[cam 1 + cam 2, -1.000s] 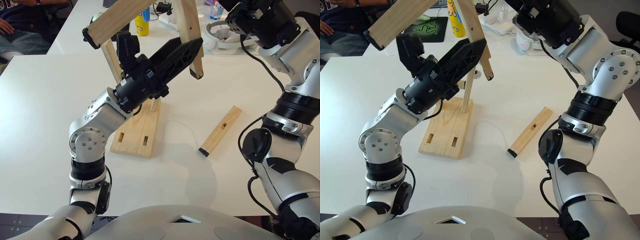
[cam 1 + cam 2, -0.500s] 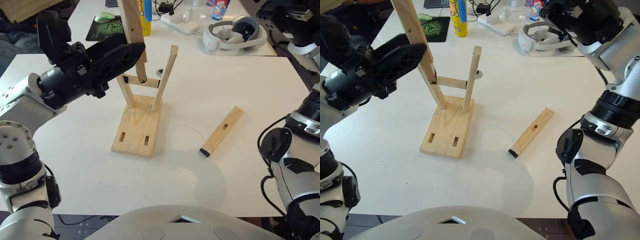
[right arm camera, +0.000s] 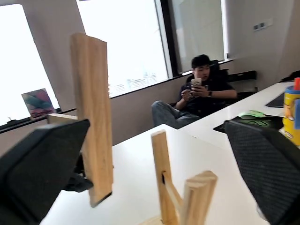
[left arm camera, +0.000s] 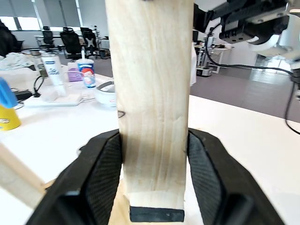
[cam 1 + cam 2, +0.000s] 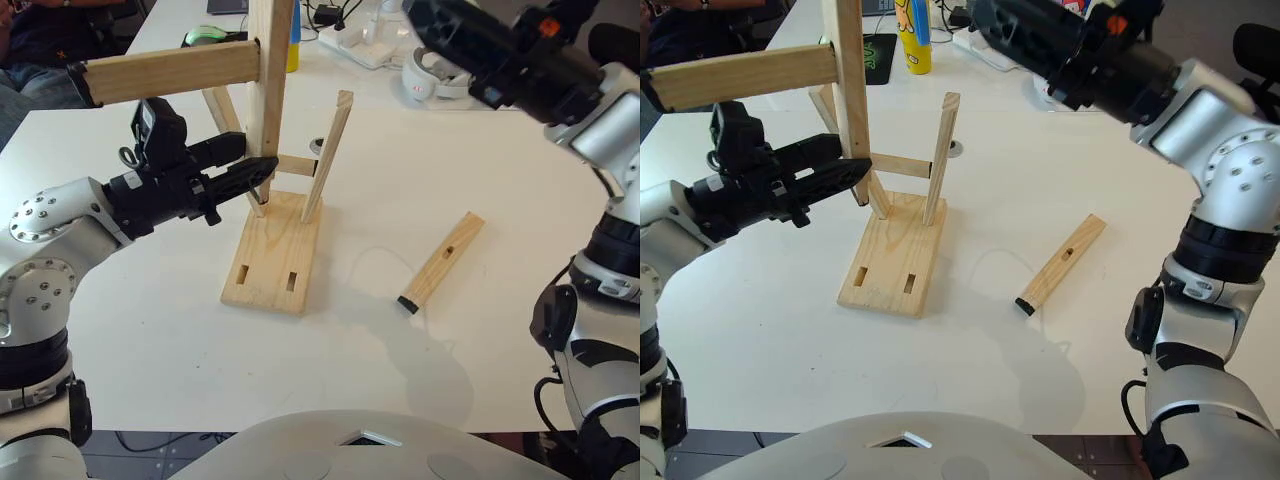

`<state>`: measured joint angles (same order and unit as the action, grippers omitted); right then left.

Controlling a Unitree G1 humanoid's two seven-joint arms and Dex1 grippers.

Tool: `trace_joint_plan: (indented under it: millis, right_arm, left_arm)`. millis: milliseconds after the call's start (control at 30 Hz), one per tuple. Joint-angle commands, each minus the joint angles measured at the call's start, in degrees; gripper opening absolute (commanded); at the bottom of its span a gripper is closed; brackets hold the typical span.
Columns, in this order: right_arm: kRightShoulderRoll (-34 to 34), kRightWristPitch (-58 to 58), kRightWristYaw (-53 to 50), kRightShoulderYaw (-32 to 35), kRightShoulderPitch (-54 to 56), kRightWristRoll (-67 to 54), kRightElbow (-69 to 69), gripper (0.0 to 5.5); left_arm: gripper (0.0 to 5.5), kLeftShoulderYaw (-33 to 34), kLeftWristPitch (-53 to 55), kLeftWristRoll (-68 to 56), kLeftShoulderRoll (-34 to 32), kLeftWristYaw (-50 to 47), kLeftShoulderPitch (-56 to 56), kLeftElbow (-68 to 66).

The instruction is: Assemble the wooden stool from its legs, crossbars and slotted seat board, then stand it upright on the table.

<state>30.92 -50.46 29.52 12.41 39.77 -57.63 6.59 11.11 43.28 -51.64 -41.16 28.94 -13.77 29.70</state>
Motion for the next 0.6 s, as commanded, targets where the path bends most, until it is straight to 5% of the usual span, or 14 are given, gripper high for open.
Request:
trace_joint_plan:
  millis: [33, 400, 600]
  right_arm:
    - [-3.0, 8.0, -1.9, -1.4, -4.8, 8.0, 1.3, 5.4]
    - [-8.7, 16.8, -6.7, -3.0, -8.3, 18.3, 3.6, 5.4]
    - [-12.2, 3.9, -5.0, 2.9, -1.0, -9.5, 6.9, 5.4]
  left_arm:
    - [2.05, -0.4, -3.6, 5.0, 2.7, -2.7, 3.8, 2.0]
    - [2.05, -3.9, -13.6, 23.0, 9.4, -13.1, 9.2, 8.5]
    - [2.05, -7.3, -13.0, 25.0, 11.0, -12.3, 4.5, 7.8]
